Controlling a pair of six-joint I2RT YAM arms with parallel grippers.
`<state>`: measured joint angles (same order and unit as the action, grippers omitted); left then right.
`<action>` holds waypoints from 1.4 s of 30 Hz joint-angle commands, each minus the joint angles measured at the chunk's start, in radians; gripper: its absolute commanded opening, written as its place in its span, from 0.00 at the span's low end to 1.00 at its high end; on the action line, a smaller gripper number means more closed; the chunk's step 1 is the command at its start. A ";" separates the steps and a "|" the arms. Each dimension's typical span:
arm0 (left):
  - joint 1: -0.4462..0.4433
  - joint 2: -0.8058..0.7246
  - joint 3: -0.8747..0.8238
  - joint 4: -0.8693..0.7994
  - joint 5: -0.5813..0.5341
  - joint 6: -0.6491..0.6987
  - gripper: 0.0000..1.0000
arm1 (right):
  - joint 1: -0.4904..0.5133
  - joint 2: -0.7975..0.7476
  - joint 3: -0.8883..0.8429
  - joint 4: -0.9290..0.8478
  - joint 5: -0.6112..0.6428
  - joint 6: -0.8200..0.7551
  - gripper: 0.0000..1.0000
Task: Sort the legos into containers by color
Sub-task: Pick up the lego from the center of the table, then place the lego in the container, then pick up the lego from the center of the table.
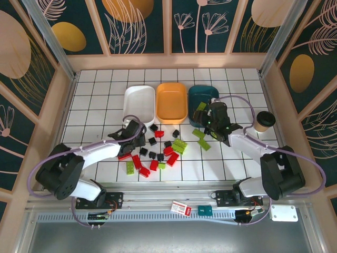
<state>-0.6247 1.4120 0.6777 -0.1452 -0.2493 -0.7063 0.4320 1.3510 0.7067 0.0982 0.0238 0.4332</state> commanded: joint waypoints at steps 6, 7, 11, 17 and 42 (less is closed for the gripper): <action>0.109 0.007 0.273 -0.036 -0.037 0.071 0.29 | 0.007 -0.087 -0.070 0.024 -0.004 0.033 0.58; 0.135 0.040 0.289 -0.025 -0.019 0.072 0.29 | 0.010 -0.094 -0.076 0.020 -0.004 0.033 0.58; 0.189 0.190 0.408 -0.015 0.011 0.080 0.27 | 0.018 -0.132 -0.103 0.005 -0.004 0.033 0.58; 0.216 0.351 0.551 -0.045 0.002 0.084 0.46 | 0.033 -0.187 -0.129 -0.018 -0.030 0.026 0.59; 0.232 -0.227 0.088 0.150 0.359 -0.073 0.99 | 0.277 -0.326 -0.193 -0.076 -0.123 -0.024 0.63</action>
<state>-0.3916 1.2255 0.8444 -0.0368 0.0422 -0.7357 0.6621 1.0275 0.5316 0.0193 -0.0776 0.4282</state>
